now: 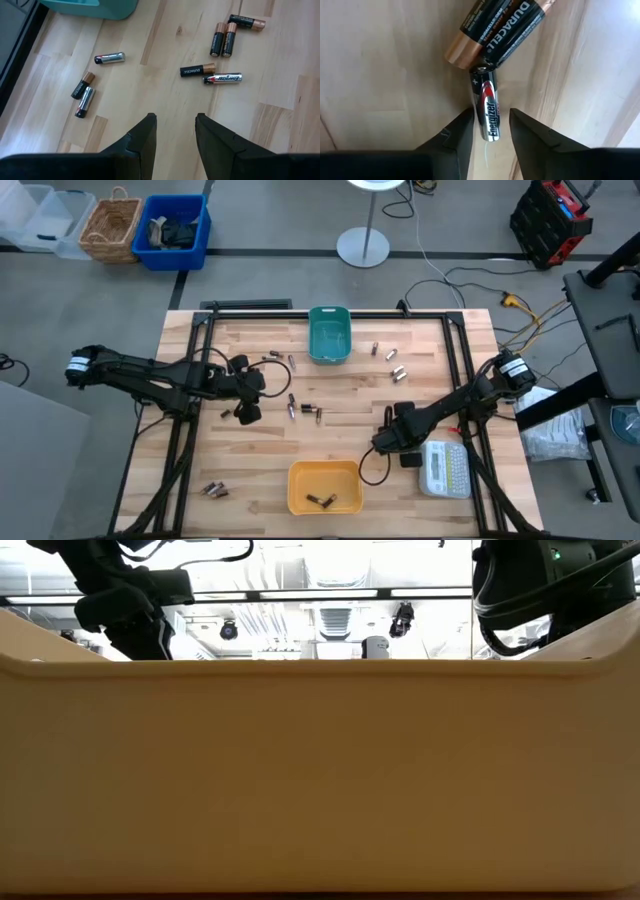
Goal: Sort batteries
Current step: Put the silver battery into the light green bin
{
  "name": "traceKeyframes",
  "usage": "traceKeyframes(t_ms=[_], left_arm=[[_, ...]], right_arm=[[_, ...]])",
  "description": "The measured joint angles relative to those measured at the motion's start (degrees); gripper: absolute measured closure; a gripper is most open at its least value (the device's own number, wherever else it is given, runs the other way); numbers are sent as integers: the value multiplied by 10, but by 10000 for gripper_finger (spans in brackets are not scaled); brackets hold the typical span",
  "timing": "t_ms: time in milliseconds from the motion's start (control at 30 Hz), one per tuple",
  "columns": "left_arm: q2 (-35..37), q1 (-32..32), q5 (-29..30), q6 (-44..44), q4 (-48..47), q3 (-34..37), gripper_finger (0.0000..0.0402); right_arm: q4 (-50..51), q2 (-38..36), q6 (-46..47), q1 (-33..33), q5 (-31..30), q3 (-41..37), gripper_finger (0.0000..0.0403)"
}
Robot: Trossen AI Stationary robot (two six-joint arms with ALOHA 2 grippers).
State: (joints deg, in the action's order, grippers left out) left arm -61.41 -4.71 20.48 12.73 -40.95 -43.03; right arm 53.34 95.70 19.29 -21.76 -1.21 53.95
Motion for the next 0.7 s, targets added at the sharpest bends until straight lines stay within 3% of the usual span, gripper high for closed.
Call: traceKeyframes(t_ms=[433,700], left_arm=[[0,0,0,0,3,0,286],[0,0,0,0,3,0,286]], right_arm=[[1,0,-8,0,4,0,341],[2,0,-14,0,4,0,342]])
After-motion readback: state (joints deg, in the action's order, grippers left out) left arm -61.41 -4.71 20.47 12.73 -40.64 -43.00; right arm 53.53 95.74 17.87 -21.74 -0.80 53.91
